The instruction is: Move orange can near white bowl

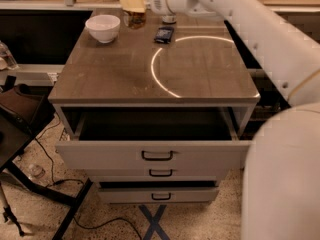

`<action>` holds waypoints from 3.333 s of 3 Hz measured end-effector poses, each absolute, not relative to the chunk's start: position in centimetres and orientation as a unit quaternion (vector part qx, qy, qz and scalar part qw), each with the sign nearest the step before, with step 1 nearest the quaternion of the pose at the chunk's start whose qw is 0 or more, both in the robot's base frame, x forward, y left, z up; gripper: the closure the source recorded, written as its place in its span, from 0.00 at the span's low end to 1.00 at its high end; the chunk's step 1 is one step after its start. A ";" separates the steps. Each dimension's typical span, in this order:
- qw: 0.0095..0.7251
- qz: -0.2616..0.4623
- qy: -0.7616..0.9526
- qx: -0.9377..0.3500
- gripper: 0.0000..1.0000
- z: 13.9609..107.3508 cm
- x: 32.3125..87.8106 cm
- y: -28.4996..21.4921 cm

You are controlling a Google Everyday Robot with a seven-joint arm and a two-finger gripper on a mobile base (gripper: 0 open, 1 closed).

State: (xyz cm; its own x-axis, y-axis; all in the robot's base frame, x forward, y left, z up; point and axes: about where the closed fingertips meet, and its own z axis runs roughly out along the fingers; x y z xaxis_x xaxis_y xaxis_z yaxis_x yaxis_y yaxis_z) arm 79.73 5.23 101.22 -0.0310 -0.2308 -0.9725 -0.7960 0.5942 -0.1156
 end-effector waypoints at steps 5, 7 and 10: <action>0.589 0.235 0.735 -0.241 1.00 90.2 95.5 4.9; 0.587 0.236 0.736 -0.243 0.61 89.8 95.5 5.3; 0.583 0.240 0.737 -0.245 0.00 89.2 95.5 6.2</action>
Offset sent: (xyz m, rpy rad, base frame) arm 0.1654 -0.0753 -0.0492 0.0714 -0.0010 -0.4032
